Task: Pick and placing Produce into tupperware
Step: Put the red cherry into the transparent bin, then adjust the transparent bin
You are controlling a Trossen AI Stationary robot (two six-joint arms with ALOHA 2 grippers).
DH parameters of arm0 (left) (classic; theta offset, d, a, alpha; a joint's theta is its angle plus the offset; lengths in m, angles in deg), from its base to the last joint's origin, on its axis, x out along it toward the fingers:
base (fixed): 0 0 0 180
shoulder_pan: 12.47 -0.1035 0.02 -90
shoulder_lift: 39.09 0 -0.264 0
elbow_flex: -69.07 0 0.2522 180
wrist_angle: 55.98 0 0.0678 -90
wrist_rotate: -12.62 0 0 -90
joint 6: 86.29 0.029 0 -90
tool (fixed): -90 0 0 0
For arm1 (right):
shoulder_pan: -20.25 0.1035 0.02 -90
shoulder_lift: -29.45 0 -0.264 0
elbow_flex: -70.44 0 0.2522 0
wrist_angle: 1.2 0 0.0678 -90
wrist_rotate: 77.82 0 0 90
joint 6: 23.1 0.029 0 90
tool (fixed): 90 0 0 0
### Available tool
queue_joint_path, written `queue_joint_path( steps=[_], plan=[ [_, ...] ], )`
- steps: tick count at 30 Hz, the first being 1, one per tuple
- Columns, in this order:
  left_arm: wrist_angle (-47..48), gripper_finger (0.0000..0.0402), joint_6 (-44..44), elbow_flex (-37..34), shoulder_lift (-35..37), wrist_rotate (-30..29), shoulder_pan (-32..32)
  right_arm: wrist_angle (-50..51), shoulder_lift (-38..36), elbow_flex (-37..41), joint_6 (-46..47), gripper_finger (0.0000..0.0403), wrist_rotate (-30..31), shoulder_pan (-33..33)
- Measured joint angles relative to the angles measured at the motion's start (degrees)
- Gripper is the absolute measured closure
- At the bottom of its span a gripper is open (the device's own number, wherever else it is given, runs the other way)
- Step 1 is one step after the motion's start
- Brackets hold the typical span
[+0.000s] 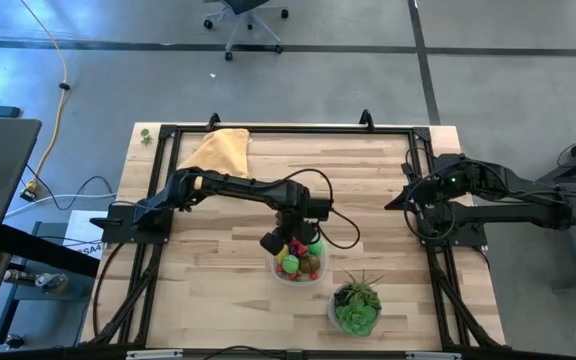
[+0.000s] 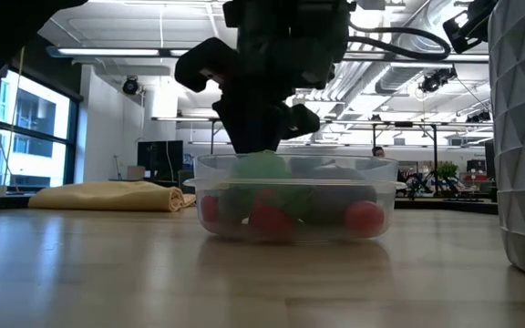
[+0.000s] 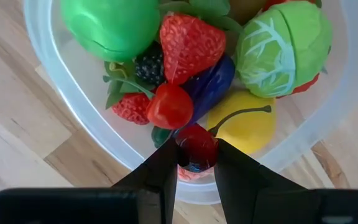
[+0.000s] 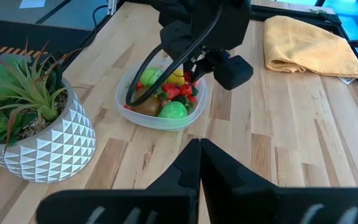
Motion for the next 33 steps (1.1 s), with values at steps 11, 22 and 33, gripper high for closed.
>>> queue_joint_path(
  steps=[11, 22, 33],
  plan=[
    [0.7, 0.0295, -0.9, 0.0, 0.0, 1.7, 1.0, 0.0, 0.0, 0.0, 0.0, 0.0402, 0.0, 0.0],
    [3.3, 0.0246, -3.3, 0.0, 0.0, -0.1, 1.6, 0.0, 0.0, 0.0, 0.0, 0.0402, 0.0, 0.0],
    [7.0, 0.0245, -5.8, -3.6, 0.1, -2.0, 1.8, 0.0, 0.0, 0.0, 0.0, 0.0402, 0.0, 0.0]
  ],
)
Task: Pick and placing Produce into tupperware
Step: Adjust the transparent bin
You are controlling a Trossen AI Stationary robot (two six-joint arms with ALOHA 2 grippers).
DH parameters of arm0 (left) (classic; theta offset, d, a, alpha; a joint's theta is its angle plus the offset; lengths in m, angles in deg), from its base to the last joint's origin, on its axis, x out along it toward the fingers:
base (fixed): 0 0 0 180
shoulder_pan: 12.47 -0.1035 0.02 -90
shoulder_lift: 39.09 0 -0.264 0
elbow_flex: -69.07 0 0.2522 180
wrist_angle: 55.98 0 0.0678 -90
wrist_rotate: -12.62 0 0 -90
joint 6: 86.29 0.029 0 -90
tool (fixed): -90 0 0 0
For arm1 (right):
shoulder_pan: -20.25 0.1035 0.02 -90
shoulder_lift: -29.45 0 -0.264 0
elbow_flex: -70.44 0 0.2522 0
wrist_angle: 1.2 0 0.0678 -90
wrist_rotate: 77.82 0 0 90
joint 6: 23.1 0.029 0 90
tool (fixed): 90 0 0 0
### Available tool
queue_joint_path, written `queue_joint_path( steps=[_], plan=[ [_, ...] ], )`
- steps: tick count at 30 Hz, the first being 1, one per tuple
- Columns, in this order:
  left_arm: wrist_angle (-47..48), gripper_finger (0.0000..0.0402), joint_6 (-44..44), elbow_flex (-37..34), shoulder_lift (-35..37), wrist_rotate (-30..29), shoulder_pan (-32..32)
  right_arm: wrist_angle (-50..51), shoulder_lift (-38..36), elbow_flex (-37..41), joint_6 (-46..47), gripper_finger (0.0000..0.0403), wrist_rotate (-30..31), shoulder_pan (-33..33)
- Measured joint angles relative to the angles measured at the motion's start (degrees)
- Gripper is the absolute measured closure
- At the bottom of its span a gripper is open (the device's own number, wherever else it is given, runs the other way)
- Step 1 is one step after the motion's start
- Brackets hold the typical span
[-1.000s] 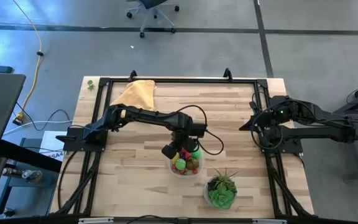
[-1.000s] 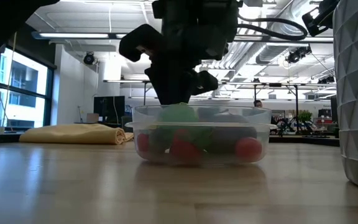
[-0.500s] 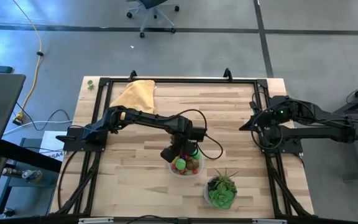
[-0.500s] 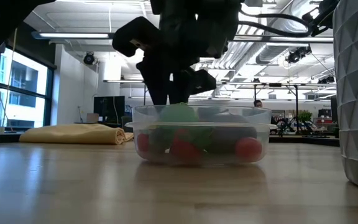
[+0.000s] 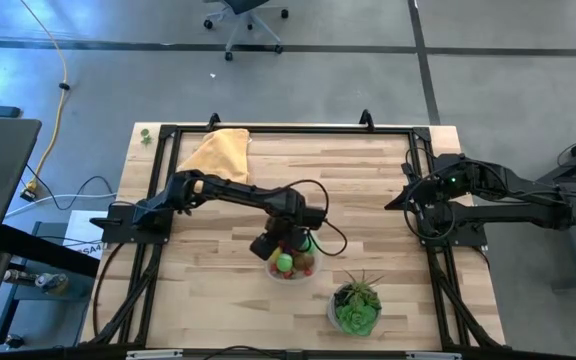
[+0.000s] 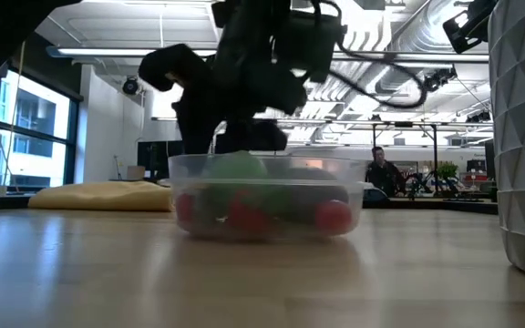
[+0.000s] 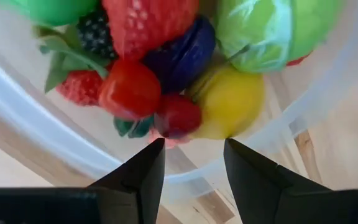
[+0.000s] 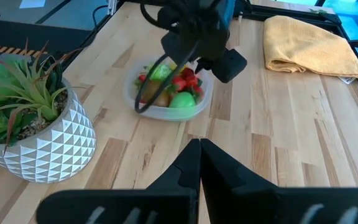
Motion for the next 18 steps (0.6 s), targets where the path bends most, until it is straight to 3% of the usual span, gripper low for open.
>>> queue_joint_path(
  steps=[7, 18],
  plan=[
    [3.1, 0.0245, -1.7, -1.2, 0.0, -0.3, 0.1, 0.0, 0.0, 0.0, 0.0, 0.0402, 0.0, 0.0],
    [10.6, 0.0245, -1.6, -1.2, 0.0, -5.6, 0.1, 0.0, 0.0, 0.0, 0.0, 0.0402, 0.0, 0.0]
  ],
)
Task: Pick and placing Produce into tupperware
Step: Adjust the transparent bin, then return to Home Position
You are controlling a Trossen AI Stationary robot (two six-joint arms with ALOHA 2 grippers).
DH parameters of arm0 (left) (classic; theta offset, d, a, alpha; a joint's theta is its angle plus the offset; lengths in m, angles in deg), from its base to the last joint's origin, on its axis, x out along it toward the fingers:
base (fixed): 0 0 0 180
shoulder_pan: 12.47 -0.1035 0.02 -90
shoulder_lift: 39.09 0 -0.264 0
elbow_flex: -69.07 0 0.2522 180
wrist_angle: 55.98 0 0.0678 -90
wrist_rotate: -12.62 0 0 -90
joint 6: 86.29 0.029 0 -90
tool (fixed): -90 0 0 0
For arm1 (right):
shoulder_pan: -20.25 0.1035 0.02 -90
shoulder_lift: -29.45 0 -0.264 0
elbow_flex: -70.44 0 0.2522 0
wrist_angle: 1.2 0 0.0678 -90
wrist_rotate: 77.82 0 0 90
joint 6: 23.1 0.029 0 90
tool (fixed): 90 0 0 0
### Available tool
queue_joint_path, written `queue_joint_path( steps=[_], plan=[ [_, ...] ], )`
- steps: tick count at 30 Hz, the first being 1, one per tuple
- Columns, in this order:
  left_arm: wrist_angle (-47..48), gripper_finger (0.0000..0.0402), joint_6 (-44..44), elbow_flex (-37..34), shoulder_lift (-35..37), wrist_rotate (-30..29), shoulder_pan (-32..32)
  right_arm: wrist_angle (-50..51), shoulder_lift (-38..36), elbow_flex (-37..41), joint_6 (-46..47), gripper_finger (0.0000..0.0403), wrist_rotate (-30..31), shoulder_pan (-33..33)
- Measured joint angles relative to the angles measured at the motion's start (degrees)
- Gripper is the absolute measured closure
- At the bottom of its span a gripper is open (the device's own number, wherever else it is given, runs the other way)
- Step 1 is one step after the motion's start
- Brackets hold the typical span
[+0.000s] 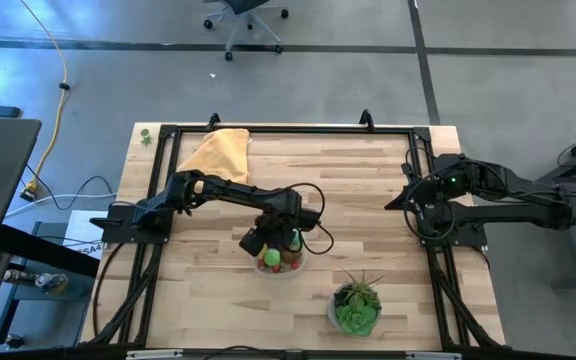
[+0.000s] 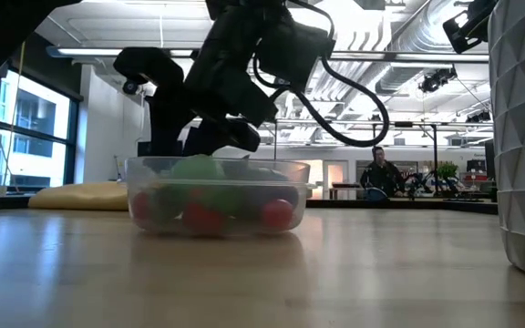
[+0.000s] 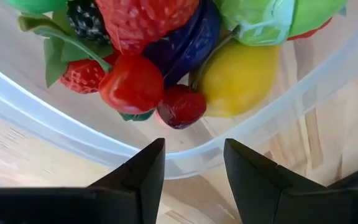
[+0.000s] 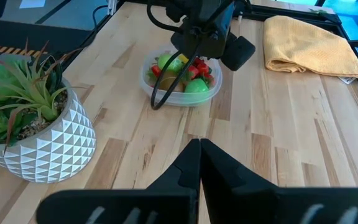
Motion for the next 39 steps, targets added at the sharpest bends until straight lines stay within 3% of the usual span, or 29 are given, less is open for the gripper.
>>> queue_joint_path(
  steps=[10, 17, 26, 39],
  plan=[
    [-0.9, 0.0245, -0.8, 0.0, 0.3, -0.2, 0.0, 0.0, 0.0, 0.0, 0.0, 0.0402, 0.0, 0.0],
    [-6.6, 0.0245, -3.1, 0.4, 5.9, -1.6, -0.1, 0.0, 0.0, 0.0, 0.0, 0.0402, 0.0, 0.0],
    [-13.8, 0.0288, -6.9, 1.6, 19.2, -10.7, -0.8, 0.0, 0.0, 0.0, 0.0, 0.0402, 0.0, 0.0],
    [-27.6, 0.0387, -6.1, 0.2, 40.4, -11.8, -4.0, 0.0, 0.0, 0.0, 0.0, 0.0402, 0.0, 0.0]
  ],
)
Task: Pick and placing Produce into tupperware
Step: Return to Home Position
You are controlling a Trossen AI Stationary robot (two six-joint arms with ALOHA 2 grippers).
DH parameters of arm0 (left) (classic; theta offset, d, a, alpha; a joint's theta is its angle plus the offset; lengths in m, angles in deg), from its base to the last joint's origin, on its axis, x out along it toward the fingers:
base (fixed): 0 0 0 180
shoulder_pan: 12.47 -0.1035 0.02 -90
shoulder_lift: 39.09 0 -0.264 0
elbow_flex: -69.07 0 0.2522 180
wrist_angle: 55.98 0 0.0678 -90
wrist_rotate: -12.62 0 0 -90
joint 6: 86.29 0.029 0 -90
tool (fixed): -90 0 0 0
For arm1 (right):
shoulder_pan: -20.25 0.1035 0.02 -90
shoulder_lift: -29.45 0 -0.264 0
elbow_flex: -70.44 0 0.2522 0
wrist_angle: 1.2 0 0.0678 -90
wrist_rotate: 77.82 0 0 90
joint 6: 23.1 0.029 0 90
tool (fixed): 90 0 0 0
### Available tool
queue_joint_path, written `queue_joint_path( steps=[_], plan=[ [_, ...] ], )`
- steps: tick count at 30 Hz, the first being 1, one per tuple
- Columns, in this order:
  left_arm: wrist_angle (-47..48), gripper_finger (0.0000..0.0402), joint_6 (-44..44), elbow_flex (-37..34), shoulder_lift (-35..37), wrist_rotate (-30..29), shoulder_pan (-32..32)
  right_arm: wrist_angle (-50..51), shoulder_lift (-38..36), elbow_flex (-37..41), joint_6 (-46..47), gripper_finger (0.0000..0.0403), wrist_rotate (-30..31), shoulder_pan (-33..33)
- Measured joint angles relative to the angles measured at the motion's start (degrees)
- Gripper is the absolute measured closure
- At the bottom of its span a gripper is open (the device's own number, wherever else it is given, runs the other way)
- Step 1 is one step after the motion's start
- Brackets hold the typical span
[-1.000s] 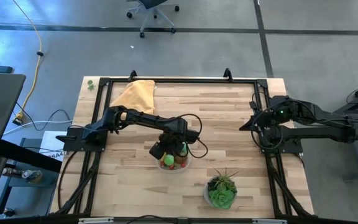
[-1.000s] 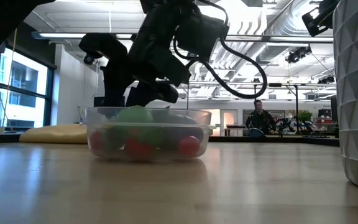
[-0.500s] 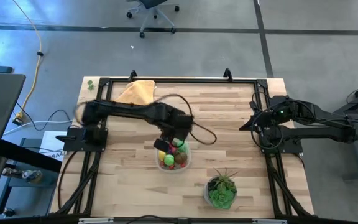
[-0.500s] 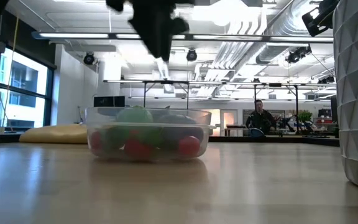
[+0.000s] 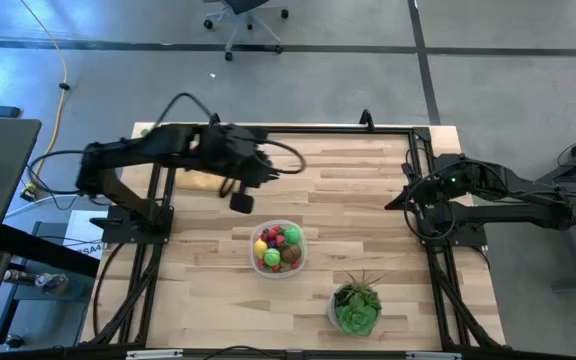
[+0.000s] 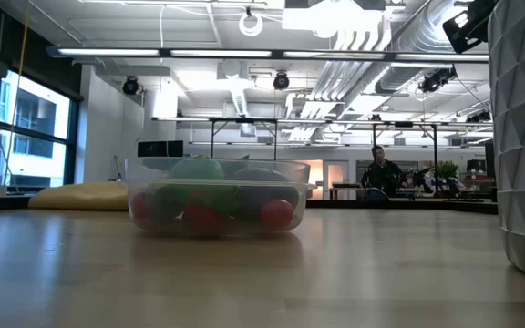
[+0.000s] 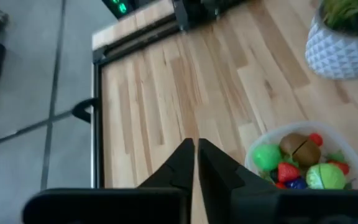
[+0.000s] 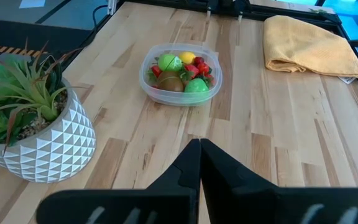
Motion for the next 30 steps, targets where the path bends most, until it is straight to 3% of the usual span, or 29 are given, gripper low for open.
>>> queue_joint_path(
  steps=[3, 11, 17, 23, 30],
  plan=[
    [-4.9, 0.0398, -0.3, -5.6, 5.0, 0.2, 0.1, 0.0, 0.0, 0.0, 0.0, 0.0402, 0.0, 0.0],
    [-25.3, 0.0396, -9.7, -35.6, 23.7, 1.6, 0.1, 0.0, 0.0, 0.0, 0.0, 0.0402, 0.0, 0.0],
    [-39.0, 0.0397, -12.9, -51.6, 38.4, 3.3, 0.1, 0.0, 0.0, 0.0, 0.0, 0.0402, 0.0, 0.0],
    [-42.6, 0.0397, -15.0, -60.4, 51.6, -0.1, 0.1, 0.0, 0.0, 0.0, 0.0, 0.0402, 0.0, 0.0],
    [-40.7, 0.0397, -13.5, -62.8, 63.5, -2.8, 0.1, 0.0, 0.0, 0.0, 0.0, 0.0402, 0.0, 0.0]
  ],
)
